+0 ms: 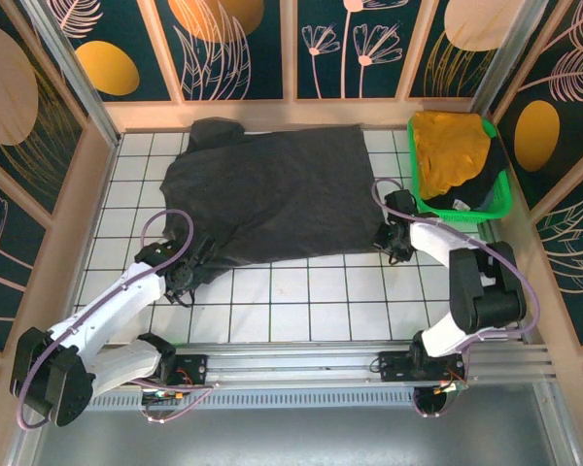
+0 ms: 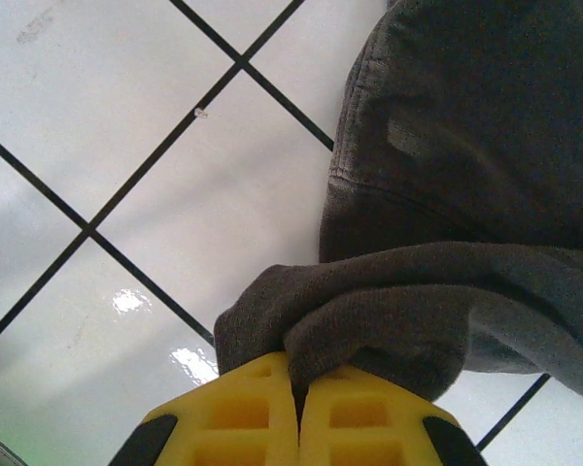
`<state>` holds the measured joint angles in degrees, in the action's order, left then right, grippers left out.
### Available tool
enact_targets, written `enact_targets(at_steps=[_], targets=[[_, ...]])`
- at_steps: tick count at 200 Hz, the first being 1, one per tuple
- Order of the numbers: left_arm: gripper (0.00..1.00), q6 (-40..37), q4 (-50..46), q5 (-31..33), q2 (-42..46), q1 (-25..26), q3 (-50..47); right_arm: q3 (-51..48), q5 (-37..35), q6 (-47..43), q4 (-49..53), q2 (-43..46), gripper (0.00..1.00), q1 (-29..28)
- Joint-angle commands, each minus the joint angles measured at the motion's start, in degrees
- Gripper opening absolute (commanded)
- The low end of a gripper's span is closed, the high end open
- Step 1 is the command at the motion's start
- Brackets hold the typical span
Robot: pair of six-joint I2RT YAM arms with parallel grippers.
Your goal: Fold and stack the t-shirts
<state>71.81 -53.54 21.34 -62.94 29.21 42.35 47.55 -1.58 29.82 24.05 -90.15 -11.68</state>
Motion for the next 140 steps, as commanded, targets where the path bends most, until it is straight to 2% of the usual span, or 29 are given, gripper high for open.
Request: enact_targets(at_steps=[1, 23, 43, 54, 67, 84, 140], targets=[[0.0, -1.48, 0.45, 0.96, -0.46, -0.47, 1.5, 2.36, -3.2, -2.66, 0.13, -3.27, 0.44, 0.08], [0.0, -1.72, 0.41, 0.89, -0.61, -0.47, 1.69, 3.22, -4.57, -4.47, -0.85, -5.17, 0.43, 0.08], [0.0, -1.64, 0.21, 0.98, -0.18, -0.56, 1.59, 4.2, -5.66, -7.63, -2.75, -5.68, 0.38, -0.09], [0.0, -1.69, 0.02, 1.05, -0.08, -0.56, 1.6, 5.1, -5.8, -8.9, -2.83, -6.54, 0.3, -0.02], [0.0, -1.69, -0.25, 1.14, -0.01, -0.55, 1.71, 5.77, -5.5, -9.43, -2.23, -7.54, 0.14, -0.07], [0.0, -1.82, -0.49, 1.04, -0.08, -0.56, 1.85, 5.64, -4.85, -8.64, -0.99, -7.32, 0.0, -0.09], [0.0, -2.53, -5.28, -0.19, 2.4, -0.56, 1.71, 1.7, -7.94, 1.78, 14.32, 2.76, 0.0, -0.36]])
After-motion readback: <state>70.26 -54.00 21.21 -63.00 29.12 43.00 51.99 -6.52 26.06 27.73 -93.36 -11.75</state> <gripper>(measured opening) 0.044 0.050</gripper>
